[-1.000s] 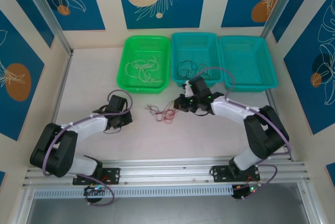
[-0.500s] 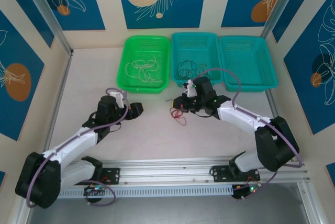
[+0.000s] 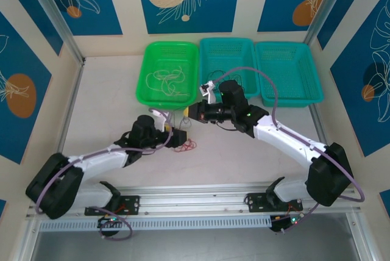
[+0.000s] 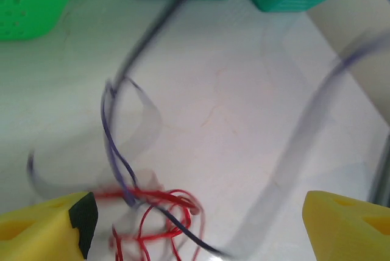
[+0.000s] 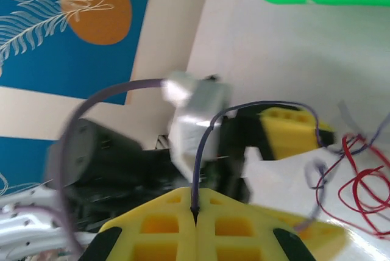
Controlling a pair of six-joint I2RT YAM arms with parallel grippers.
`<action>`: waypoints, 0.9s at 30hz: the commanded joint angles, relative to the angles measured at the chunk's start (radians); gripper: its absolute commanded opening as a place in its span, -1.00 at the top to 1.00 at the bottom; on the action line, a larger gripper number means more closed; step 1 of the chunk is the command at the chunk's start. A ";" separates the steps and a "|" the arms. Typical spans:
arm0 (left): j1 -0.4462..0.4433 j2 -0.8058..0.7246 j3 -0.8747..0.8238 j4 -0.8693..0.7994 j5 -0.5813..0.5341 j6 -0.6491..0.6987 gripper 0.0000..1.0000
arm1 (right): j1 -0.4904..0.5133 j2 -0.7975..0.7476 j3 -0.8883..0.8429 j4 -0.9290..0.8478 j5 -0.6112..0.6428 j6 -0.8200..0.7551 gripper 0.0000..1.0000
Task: Untangle the cables
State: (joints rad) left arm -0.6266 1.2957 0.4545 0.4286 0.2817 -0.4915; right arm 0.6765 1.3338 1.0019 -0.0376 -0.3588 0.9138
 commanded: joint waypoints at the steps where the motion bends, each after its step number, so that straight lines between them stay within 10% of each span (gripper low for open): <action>1: -0.006 0.081 0.056 0.084 -0.070 -0.016 -0.76 | 0.033 -0.041 0.060 -0.009 -0.009 0.019 1.00; 6: 0.000 0.172 0.134 -0.244 -0.431 -0.144 -0.69 | 0.035 -0.114 0.073 -0.032 0.030 0.037 1.00; 11: 0.018 0.167 0.055 -0.250 -0.529 -0.222 -0.62 | -0.022 -0.224 0.097 -0.098 0.112 0.022 1.00; 27: 0.081 -0.308 -0.077 -0.281 -0.485 -0.073 -0.92 | -0.280 -0.173 0.192 0.038 0.092 -0.017 1.00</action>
State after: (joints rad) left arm -0.5594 1.0737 0.3763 0.1875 -0.1989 -0.6266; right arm 0.4149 1.1442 1.1351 -0.0666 -0.2592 0.9268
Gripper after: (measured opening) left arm 0.959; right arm 0.052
